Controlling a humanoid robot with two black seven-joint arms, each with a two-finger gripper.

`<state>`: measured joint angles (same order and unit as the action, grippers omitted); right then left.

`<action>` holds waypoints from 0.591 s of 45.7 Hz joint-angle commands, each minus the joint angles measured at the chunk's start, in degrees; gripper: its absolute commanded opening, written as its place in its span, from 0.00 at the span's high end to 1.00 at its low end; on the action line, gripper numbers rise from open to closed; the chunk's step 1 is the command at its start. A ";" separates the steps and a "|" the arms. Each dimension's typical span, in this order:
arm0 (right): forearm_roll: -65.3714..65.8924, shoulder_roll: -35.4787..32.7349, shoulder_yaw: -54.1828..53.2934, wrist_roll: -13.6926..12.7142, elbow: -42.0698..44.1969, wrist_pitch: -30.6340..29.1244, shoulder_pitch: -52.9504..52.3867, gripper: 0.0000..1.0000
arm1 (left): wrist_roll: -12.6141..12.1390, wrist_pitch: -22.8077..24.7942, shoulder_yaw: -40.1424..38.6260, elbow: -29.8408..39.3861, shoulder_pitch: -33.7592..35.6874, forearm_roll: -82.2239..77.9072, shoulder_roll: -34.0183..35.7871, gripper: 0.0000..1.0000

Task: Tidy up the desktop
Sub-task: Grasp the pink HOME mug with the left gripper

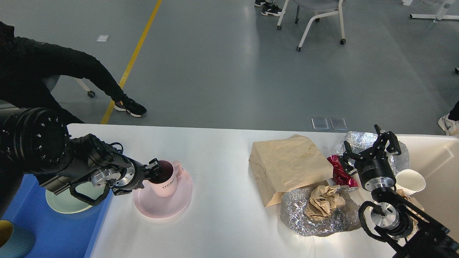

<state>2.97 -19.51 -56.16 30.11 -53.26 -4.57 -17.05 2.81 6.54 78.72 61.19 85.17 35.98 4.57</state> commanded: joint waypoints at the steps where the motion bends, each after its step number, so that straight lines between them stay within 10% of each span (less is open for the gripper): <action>1: 0.02 0.00 0.00 -0.05 0.00 0.00 0.00 0.00 | 0.09 -0.03 -0.05 0.07 -0.09 -0.12 0.00 0.59; 27: 0.02 0.00 0.00 -0.05 0.00 0.00 0.00 0.00 | -0.27 0.23 -0.14 0.15 -0.18 -0.39 -0.09 0.91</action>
<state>2.96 -19.51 -56.16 30.11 -53.26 -4.57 -17.05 2.66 6.64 78.59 61.26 85.01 35.61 4.49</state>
